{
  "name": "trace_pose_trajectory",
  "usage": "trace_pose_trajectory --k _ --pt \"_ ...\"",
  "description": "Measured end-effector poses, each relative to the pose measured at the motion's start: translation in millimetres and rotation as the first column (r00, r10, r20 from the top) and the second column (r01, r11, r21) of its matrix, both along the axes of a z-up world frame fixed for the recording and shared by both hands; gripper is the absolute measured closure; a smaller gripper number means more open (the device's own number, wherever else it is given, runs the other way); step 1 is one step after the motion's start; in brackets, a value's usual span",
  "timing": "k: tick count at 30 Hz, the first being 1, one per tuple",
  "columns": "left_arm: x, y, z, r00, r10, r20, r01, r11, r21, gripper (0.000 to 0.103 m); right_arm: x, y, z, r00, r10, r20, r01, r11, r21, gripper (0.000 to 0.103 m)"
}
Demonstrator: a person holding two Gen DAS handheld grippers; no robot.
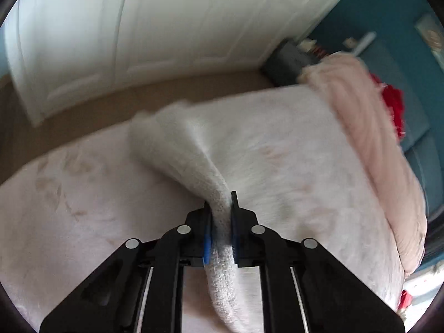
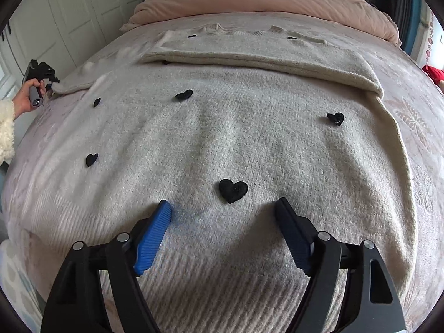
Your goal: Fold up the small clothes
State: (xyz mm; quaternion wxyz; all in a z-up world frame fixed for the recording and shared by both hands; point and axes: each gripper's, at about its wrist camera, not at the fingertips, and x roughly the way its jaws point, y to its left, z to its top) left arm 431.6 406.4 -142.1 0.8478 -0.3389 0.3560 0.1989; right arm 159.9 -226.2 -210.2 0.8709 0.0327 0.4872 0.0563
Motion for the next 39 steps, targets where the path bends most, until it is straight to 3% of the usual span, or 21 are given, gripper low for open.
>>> trace_pose_trajectory --k 2,4,6,9,10,12,14,16,18,20,22,23,25,29,31,34,36,37,38,39 --pt "1.9 -29.2 30.3 0.994 -0.089 0.064 0.086 0.995 0.048 0.094 1.3 -0.9 -0.6 1.0 0.003 0.007 -0.003 1.0 -0.001 0.023" --pt "-0.4 -74.6 65.6 0.971 -0.206 0.126 0.193 0.975 0.109 0.094 0.2 -1.3 -1.6 1.0 0.0 0.019 0.0 1.0 0.009 0.022" --pt "-9.5 -141.3 104.2 0.915 -0.357 0.189 0.331 0.931 0.156 0.094 0.4 -2.1 -1.1 1.0 -0.014 0.026 0.014 1.0 0.027 0.021" --pt "-28.9 -248.2 141.6 0.792 -0.561 0.24 0.532 0.827 0.18 0.093 1.3 -6.6 3.8 0.999 -0.047 0.028 0.045 0.996 0.073 0.023" --pt "-39.9 -292.7 146.9 0.737 -0.629 0.247 0.605 0.777 0.176 0.092 0.8 -9.8 6.3 0.998 -0.059 0.03 0.056 0.994 0.092 0.025" --pt "-52.4 -351.4 137.8 0.669 -0.707 0.228 0.693 0.704 0.152 0.088 -1.1 -19.7 11.9 0.995 -0.092 0.034 0.087 0.988 0.129 0.025" --pt "-66.7 -410.1 109.6 0.616 -0.771 0.164 0.767 0.634 0.101 0.074 -3.8 -32.5 18.1 0.991 -0.127 0.045 0.119 0.983 0.143 0.025" --pt "-80.7 -439.4 75.1 0.605 -0.787 0.125 0.791 0.612 0.027 0.044 -6.6 -49.3 25.3 0.986 -0.16 0.055 0.149 0.976 0.158 0.025" --pt "-97.3 -446.4 37.5 0.645 -0.757 0.103 0.764 0.639 -0.085 0.044 -7.4 -68.1 33.0 0.979 -0.195 0.065 0.182 0.969 0.169 0.025" --pt "-109.8 -425.2 9.5 0.721 -0.684 0.11 0.689 0.692 -0.213 0.042 -3.5 -83.0 40.5 0.974 -0.212 0.078 0.196 0.965 0.176 0.024" --pt "-113.8 -395.4 -6.6 0.798 -0.591 0.122 0.596 0.741 -0.31 0.033 12.5 -96.1 50.0 0.972 -0.217 0.091 0.197 0.962 0.188 0.023" --pt "-116.3 -371.5 -14.3 0.847 -0.517 0.123 0.524 0.774 -0.354 0.032 24.9 -99.4 52.6 0.974 -0.211 0.082 0.191 0.961 0.2 0.023" --pt "-117.4 -336.8 -22.1 0.904 -0.416 0.097 0.419 0.822 -0.386 0.032 50.5 -104.7 56.0 0.975 -0.209 0.073 0.188 0.955 0.232 0.023" --pt "-98.8 -283.7 -27.4 0.951 -0.302 0.07 0.304 0.858 -0.414 0.032 119.5 -106.7 48.6 0.976 -0.212 0.051 0.189 0.938 0.292 0.023" --pt "-86.7 -270.1 -33.4 0.962 -0.262 0.072 0.265 0.851 -0.453 0.032 150.7 -105.4 37.6 0.971 -0.24 0.021 0.221 0.922 0.319 0.023" --pt "-77.9 -259.0 -45.3 0.977 -0.204 0.065 0.208 0.836 -0.507 0.032 186.2 -96.5 16.1 0.963 -0.263 -0.048 0.263 0.895 0.36 0.034" --pt "-74.7 -256.3 -49.5 0.98 -0.181 0.084 0.198 0.819 -0.538 0.037 198.2 -89.2 5.6 0.952 -0.295 -0.077 0.303 0.886 0.35 0.046" --pt "-72.9 -255.2 -50.9 0.98 -0.172 0.1 0.198 0.813 -0.547 0.052 199.5 -86.3 6.0 0.95 -0.307 -0.064 0.31 0.891 0.332 0.077" --pt "-72.9 -254.6 -50.4 0.979 -0.16 0.129 0.205 0.806 -0.556 0.061 204.4 -83.1 9.6 0.956 -0.289 -0.058 0.291 0.896 0.335 0.093" --pt "-73.6 -253.6 -45.5 0.977 -0.148 0.156 0.211 0.804 -0.557 0.072 206.2 -80.7 13.5 0.959 -0.275 -0.061 0.278 0.889 0.364 0.093"
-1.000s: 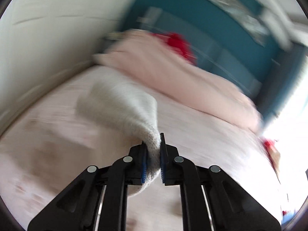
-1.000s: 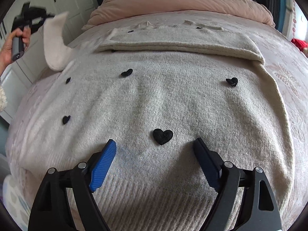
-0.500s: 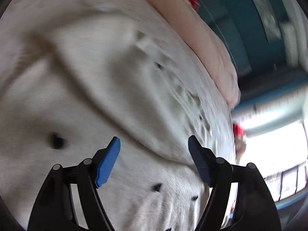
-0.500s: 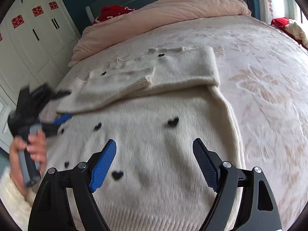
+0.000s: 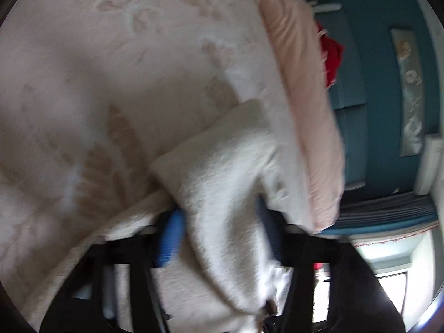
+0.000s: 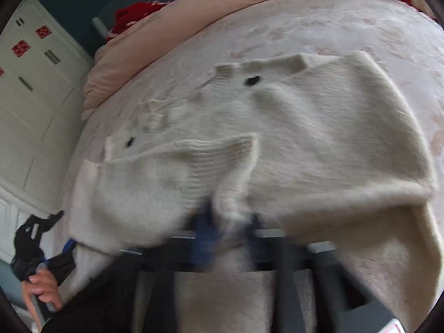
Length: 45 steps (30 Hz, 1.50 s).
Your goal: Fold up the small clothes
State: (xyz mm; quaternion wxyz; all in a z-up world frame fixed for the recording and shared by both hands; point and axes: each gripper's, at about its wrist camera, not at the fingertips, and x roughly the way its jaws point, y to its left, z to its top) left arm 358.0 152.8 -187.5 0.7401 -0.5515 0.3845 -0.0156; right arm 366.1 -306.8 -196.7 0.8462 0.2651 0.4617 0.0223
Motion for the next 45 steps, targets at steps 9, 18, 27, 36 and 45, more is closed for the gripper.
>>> trace_pose_trajectory --k 9,18,27,36,45 --pt "4.2 -4.9 6.8 0.999 -0.005 0.037 0.002 0.997 0.076 0.094 -0.6 -17.3 121.4 0.928 0.031 0.37 0.017 0.992 -0.124 0.095" --pt "6.3 -31.0 -23.4 0.997 -0.063 -0.045 0.07 0.983 0.169 0.094 8.7 -63.1 6.9 0.993 -0.048 0.11 0.065 0.985 -0.16 0.095" --pt "1.1 -35.9 -14.9 0.988 -0.15 -0.043 0.156 0.952 0.265 0.09 -3.2 -70.9 8.2 0.995 -0.05 0.083 0.056 0.996 -0.073 0.085" --pt "-142.7 22.0 15.6 0.963 -0.231 -0.136 0.265 0.893 0.363 0.029 -209.4 -104.1 32.4 0.999 -0.039 0.001 0.039 0.984 -0.172 0.046" --pt "-235.9 7.8 10.3 0.941 -0.305 -0.147 0.336 0.894 0.296 0.006 -302.2 -58.6 -10.0 0.995 0.044 -0.087 -0.037 0.996 0.084 0.044"
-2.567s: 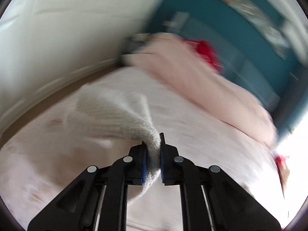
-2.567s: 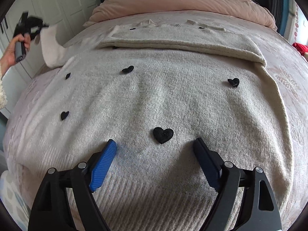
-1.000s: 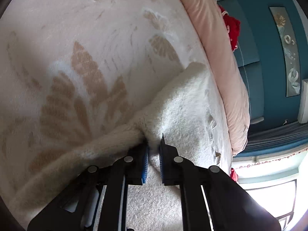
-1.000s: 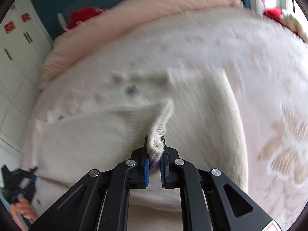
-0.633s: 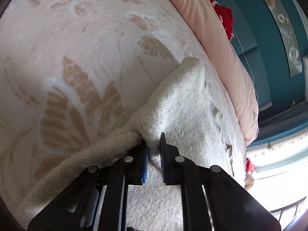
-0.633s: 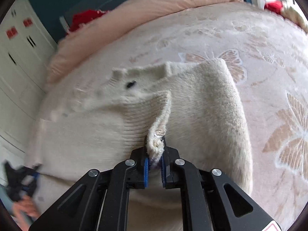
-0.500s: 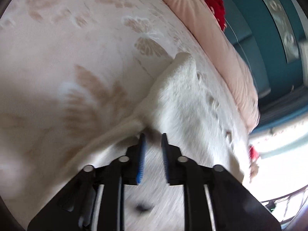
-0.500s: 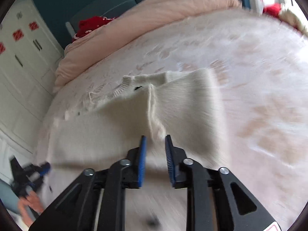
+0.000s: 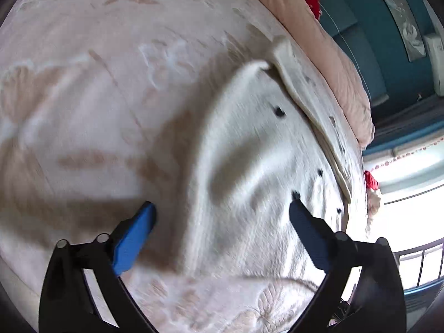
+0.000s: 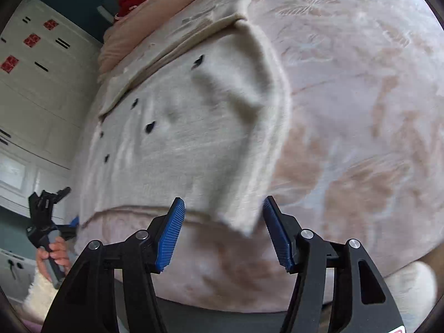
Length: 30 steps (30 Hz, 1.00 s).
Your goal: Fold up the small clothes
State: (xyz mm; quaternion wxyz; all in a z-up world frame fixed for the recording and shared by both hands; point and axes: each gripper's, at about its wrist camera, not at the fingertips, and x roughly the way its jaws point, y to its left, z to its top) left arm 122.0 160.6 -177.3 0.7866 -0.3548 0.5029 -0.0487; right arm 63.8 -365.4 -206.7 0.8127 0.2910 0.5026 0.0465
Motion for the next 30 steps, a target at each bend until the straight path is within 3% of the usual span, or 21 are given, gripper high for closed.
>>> trace_pose_trajectory --k 4,5,6,7,9,12,16,19,22,24,30 --pt "10.1 -12.1 -2.7 1.0 0.024 -0.006 -0.024 0.999 0.037 0.005 16.1 11.4 -4.9 0.998 -0.054 0.021 0.053 0.997 0.055 0.045" --pt "13.9 -13.9 -1.7 1.0 0.026 -0.01 -0.026 0.999 0.033 0.006 19.0 13.1 -5.7 0.997 -0.067 0.023 0.066 0.996 0.061 0.054" --pt "17.7 -15.4 -0.4 1.0 0.017 -0.013 -0.017 1.0 0.011 0.019 24.2 15.1 -5.0 0.997 -0.074 0.029 0.072 0.995 0.071 0.068" --pt "20.0 -17.1 -0.2 1.0 0.007 -0.015 -0.007 1.0 -0.009 0.054 29.6 17.1 -5.2 0.997 -0.076 0.021 0.075 0.994 0.075 0.09" --pt "25.1 -18.5 -6.1 0.997 -0.009 -0.081 0.005 0.999 -0.052 0.086 34.3 19.6 -2.7 0.996 -0.09 0.009 0.089 0.993 0.075 0.092" --pt "13.6 -10.0 5.1 0.996 0.027 -0.089 -0.033 0.997 -0.074 0.094 25.7 21.4 25.8 0.993 -0.089 0.078 0.084 0.995 0.062 0.093" --pt "-15.8 2.0 39.9 0.999 -0.003 -0.04 0.001 0.999 -0.039 0.097 -3.3 15.7 66.5 0.99 -0.047 0.136 0.044 0.999 0.026 0.094" --pt "-43.5 8.2 54.7 0.998 -0.051 -0.041 0.05 0.999 -0.014 0.097 -28.8 10.6 86.0 0.991 0.009 0.132 -0.006 1.0 -0.021 0.095" --pt "-72.9 7.9 54.5 0.993 -0.091 -0.069 0.092 0.996 0.006 0.097 -53.1 10.6 85.1 0.994 0.064 0.09 -0.058 0.996 -0.069 0.095" --pt "-93.4 4.6 46.2 0.986 -0.121 -0.115 0.123 0.992 0.006 0.097 -77.0 10.6 68.5 0.996 0.086 0.034 -0.083 0.994 -0.065 0.095" --pt "-161.1 -13.9 38.6 0.939 -0.26 -0.226 0.28 0.958 0.061 0.097 -144.8 28.8 38.6 0.973 0.201 -0.116 -0.21 0.975 -0.066 0.095"
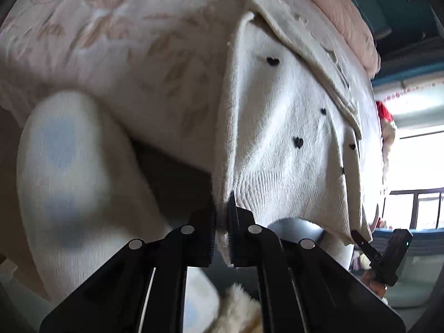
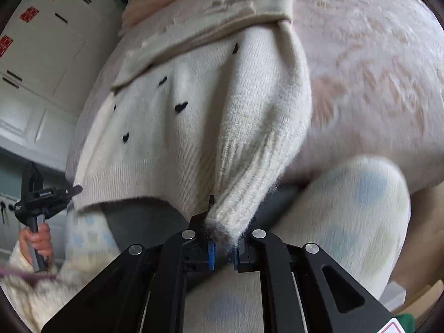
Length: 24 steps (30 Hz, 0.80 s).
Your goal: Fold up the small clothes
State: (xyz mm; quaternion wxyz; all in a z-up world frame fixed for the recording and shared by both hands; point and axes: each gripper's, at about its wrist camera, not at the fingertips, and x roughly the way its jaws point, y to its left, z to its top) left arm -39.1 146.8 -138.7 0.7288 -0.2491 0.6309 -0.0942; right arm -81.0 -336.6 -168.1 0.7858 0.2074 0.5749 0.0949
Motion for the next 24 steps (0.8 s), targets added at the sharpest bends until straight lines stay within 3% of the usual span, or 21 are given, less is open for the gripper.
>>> trace_pose_trajectory --k 5,9,12,14,16,18,20,21,22,23,24 --pt "-34.2 6.5 9.4 0.999 -0.004 -0.046 0.003 1.0 -0.019 0.097 -42.0 6.8 -1.8 0.997 0.05 -0.063 -0.049 0.999 0.017 0.095" --pt "-29.4 17.2 38.2 0.998 0.047 -0.038 -0.051 0.995 -0.087 0.097 -45.5 -1.7 33.0 0.997 0.072 0.003 -0.072 0.996 0.048 0.095" --pt "14.7 16.0 75.8 0.995 0.075 0.072 -0.064 0.988 -0.143 0.097 -13.2 -31.2 80.9 0.987 -0.013 0.158 -0.003 0.995 0.101 0.094" --pt "62.8 9.9 100.1 0.981 0.081 0.177 -0.055 0.988 -0.146 0.097 25.0 -54.5 106.1 0.961 -0.081 0.263 0.045 0.989 0.142 0.094" --pt "120.0 -2.5 116.6 0.959 0.084 0.271 -0.05 0.99 -0.128 0.097 79.9 -78.4 113.4 0.933 -0.168 0.319 0.104 0.973 0.208 0.094" --pt "161.8 -14.5 123.0 0.939 0.085 0.332 -0.045 0.991 -0.126 0.096 137.3 -87.8 100.5 0.918 -0.241 0.316 0.159 0.952 0.262 0.092" --pt "217.4 -34.0 116.7 0.919 0.087 0.384 -0.067 0.996 -0.064 0.09 189.0 -94.0 79.9 0.909 -0.294 0.296 0.211 0.936 0.281 0.083" --pt "237.2 -44.0 107.3 0.916 0.095 0.389 -0.087 0.996 -0.037 0.074 216.8 -99.0 63.8 0.903 -0.333 0.273 0.266 0.93 0.254 0.077" --pt "264.8 -52.2 90.3 0.921 0.108 0.375 -0.125 0.992 0.02 0.038 232.7 -101.8 51.4 0.892 -0.374 0.252 0.322 0.92 0.224 0.072" --pt "279.1 -52.9 78.9 0.925 0.123 0.361 -0.152 0.987 0.055 0.027 244.2 -105.7 41.1 0.882 -0.408 0.235 0.368 0.909 0.198 0.071" --pt "290.4 -50.0 66.8 0.922 0.158 0.353 -0.197 0.977 0.077 0.029 255.3 -110.8 34.1 0.87 -0.44 0.222 0.404 0.895 0.19 0.071"
